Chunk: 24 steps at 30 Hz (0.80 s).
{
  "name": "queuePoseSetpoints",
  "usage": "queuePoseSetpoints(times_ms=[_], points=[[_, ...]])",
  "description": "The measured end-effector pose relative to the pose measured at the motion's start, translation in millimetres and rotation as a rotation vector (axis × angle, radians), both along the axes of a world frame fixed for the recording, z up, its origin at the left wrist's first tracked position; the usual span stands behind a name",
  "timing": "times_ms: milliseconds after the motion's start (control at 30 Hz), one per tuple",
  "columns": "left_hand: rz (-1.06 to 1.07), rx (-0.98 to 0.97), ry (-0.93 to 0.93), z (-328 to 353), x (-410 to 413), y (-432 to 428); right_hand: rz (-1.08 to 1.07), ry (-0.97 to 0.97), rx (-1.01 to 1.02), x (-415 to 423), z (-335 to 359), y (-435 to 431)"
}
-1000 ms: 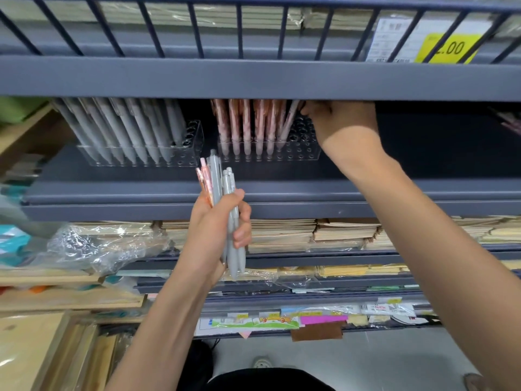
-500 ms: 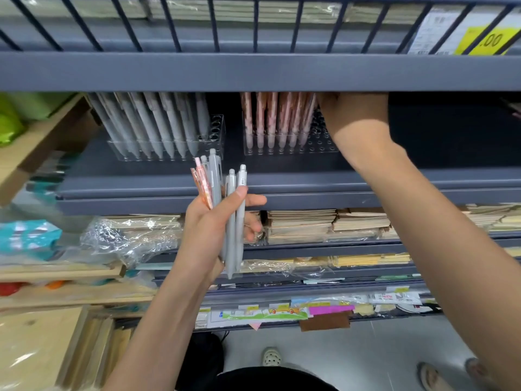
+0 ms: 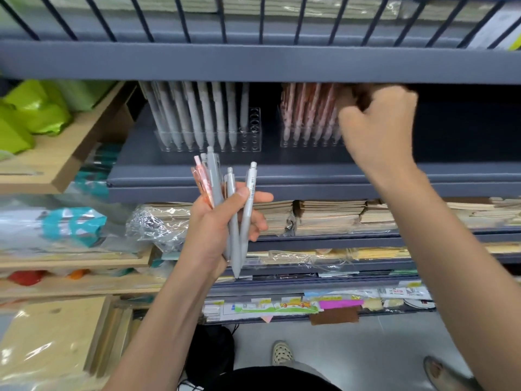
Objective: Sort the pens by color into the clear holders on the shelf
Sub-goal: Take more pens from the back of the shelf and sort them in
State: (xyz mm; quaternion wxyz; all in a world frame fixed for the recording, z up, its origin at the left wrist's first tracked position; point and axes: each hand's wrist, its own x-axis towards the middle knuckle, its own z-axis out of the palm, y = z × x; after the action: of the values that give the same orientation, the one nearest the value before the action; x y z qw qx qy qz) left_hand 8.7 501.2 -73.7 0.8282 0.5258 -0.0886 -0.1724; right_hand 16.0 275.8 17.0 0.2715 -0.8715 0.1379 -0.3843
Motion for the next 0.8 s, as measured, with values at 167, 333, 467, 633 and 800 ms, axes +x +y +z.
queuePoseSetpoints(times_ms=[167, 333, 467, 633, 800], points=[[-0.015, 0.006, -0.028, 2, 3, 15, 0.485, 0.299, 0.160, -14, -15, 61], [-0.027, 0.022, -0.047, 5, 5, 29, 0.622, 0.423, 0.306, -11, -23, 87], [0.013, -0.010, -0.019, 3, 7, 35, 0.656, 0.400, 0.444, -10, -25, 97], [0.013, -0.001, 0.029, -2, 10, 46, 0.585, 0.143, 0.693, -10, -16, 97], [0.027, 0.043, -0.054, -9, 7, 48, 0.578, 0.139, 0.759, -11, -21, 105]])
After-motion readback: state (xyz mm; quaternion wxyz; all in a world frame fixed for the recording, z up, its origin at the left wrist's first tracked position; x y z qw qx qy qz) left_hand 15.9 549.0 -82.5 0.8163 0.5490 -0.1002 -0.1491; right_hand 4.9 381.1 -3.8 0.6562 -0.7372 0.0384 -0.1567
